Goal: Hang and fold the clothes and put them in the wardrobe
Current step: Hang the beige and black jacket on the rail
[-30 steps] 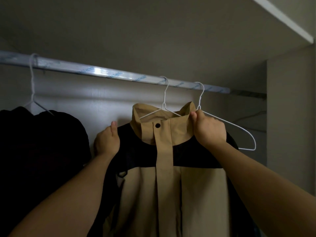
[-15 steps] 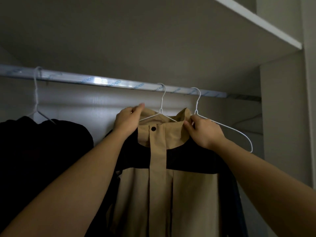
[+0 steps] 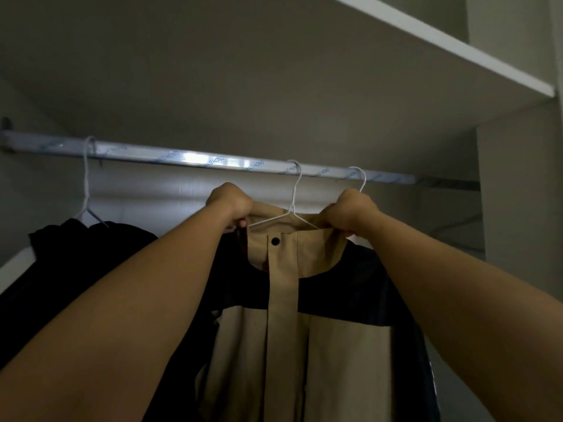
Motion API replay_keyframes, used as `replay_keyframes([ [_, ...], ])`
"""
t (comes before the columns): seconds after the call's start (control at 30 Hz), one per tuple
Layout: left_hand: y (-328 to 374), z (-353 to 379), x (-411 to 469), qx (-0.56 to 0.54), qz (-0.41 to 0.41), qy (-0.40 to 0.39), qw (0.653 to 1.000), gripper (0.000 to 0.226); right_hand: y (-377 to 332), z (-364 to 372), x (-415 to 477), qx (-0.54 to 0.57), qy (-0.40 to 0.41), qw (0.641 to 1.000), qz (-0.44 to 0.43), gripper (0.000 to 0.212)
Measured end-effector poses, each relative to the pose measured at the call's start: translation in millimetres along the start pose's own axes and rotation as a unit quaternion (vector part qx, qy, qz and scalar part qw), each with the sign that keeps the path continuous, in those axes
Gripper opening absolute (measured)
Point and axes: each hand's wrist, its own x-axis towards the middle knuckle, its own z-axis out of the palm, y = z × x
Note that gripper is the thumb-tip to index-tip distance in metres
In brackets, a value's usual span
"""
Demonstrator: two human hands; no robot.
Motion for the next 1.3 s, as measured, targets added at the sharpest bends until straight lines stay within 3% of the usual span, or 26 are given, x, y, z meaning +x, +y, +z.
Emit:
replay_keyframes([
  [0.1, -6.8, -4.2, 5.7, -0.131, -0.051, 0.011, 0.99, 0.023, -3.5, -14.2, 4.4, -0.012, 0.035, 0.999, 0.034, 0.03],
  [0.17, -13.8, -3.0, 9.4, -0.184, -0.076, 0.022, 0.98, 0.024, -2.1, -22.3, 6.3, 0.052, 0.018, 0.996, 0.071, 0.04],
  [0.3, -20.5, 8.2, 9.2, -0.279, -0.115, 0.03, 0.953, 0.024, -0.6, -27.7, 0.2, 0.168, 0.025, 0.982, 0.076, 0.019],
  [0.43, -18.2, 9.7, 1.0, -0.338, -0.152, 0.006, 0.929, 0.023, 19.2, -26.1, -17.2, 0.293, 0.017, 0.956, 0.024, 0.014],
  [0.5, -12.3, 6.6, -4.7, -0.295, -0.135, 0.01, 0.946, 0.029, 34.2, -23.5, -26.1, 0.255, 0.041, 0.966, -0.015, 0.01],
  [0.57, -1.9, 5.3, -12.4, -0.099, -0.049, 0.072, 0.991, 0.035, 45.1, -22.0, -35.3, 0.155, 0.042, 0.986, -0.048, 0.02],
  [0.63, 14.9, 9.7, -25.1, 0.045, 0.065, 0.157, 0.984, 0.035, 49.9, -19.2, -42.9, 0.102, 0.007, 0.993, -0.055, 0.03],
  [0.7, 32.0, 17.8, -37.6, 0.035, 0.137, 0.16, 0.977, 0.033, 51.9, -14.6, -48.3, 0.056, -0.014, 0.996, -0.066, 0.038],
  [0.83, 50.2, 37.0, -46.3, 0.031, 0.157, 0.051, 0.986, 0.035, 48.3, -5.8, -60.3, -0.066, 0.008, 0.986, -0.156, 0.042],
  [1.0, 41.8, 32.9, -47.1, -0.024, 0.119, 0.093, 0.988, 0.019, 27.3, 1.5, -82.5, -0.099, 0.02, 0.959, -0.265, 0.025],
  [1.13, 23.0, 13.8, -48.5, -0.048, 0.095, 0.121, 0.987, 0.027, -3.9, 13.1, -96.5, -0.129, -0.004, 0.948, -0.291, 0.03],
  [1.3, -2.6, -15.4, -49.7, -0.06, 0.085, 0.144, 0.984, 0.023, -36.7, 28.4, -109.5, -0.116, -0.006, 0.942, -0.313, 0.016],
])
